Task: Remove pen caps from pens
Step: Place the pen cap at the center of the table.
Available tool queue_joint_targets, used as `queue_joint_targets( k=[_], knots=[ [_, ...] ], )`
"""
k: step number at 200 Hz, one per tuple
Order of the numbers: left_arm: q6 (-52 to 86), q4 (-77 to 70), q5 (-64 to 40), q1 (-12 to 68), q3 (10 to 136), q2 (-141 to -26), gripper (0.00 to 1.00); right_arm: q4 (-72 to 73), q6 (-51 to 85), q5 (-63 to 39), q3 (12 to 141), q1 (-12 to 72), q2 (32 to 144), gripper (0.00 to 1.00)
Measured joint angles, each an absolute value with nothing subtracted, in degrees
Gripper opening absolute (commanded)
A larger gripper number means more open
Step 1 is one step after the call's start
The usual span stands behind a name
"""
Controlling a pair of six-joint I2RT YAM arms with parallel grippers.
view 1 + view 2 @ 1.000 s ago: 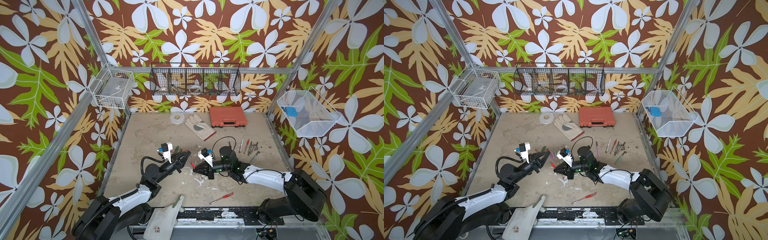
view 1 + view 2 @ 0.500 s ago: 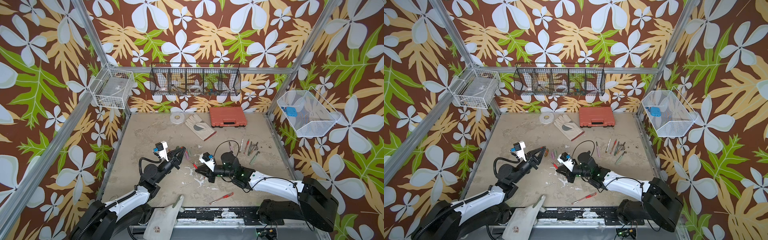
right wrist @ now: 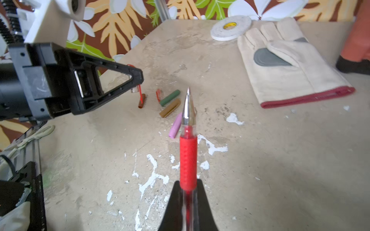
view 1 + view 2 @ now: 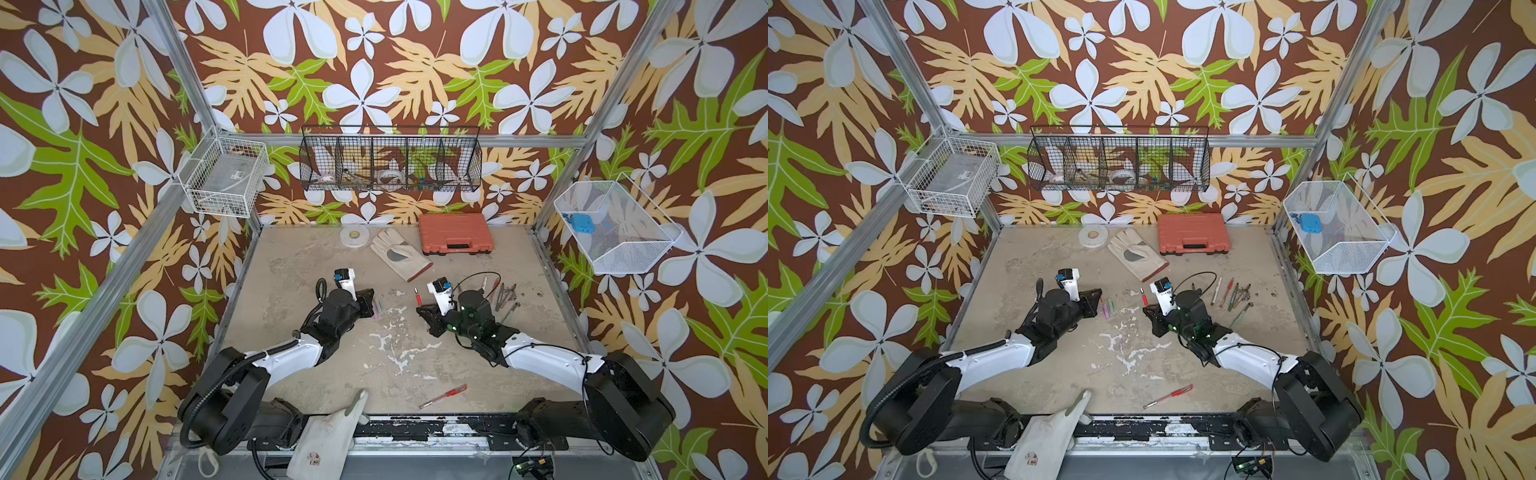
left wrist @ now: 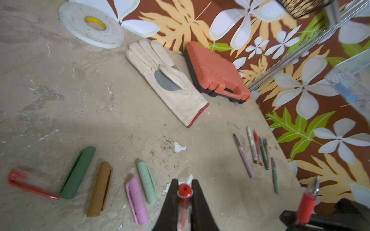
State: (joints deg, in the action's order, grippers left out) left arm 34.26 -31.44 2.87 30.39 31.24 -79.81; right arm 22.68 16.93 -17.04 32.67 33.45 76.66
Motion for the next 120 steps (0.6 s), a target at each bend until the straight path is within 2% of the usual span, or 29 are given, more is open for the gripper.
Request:
queue_joint_targets(
  k=[56,120],
  knots=[
    [30.11,-27.29,2.04,28.36,37.32,-89.54,0.00,21.02,19.73,-13.23,32.14,30.59,76.40,0.00],
    [26.89,-28.16,0.21,25.63,42.74,-99.74,0.00,21.47,24.03,-13.37,28.56,22.83,74.63,0.00]
  ],
)
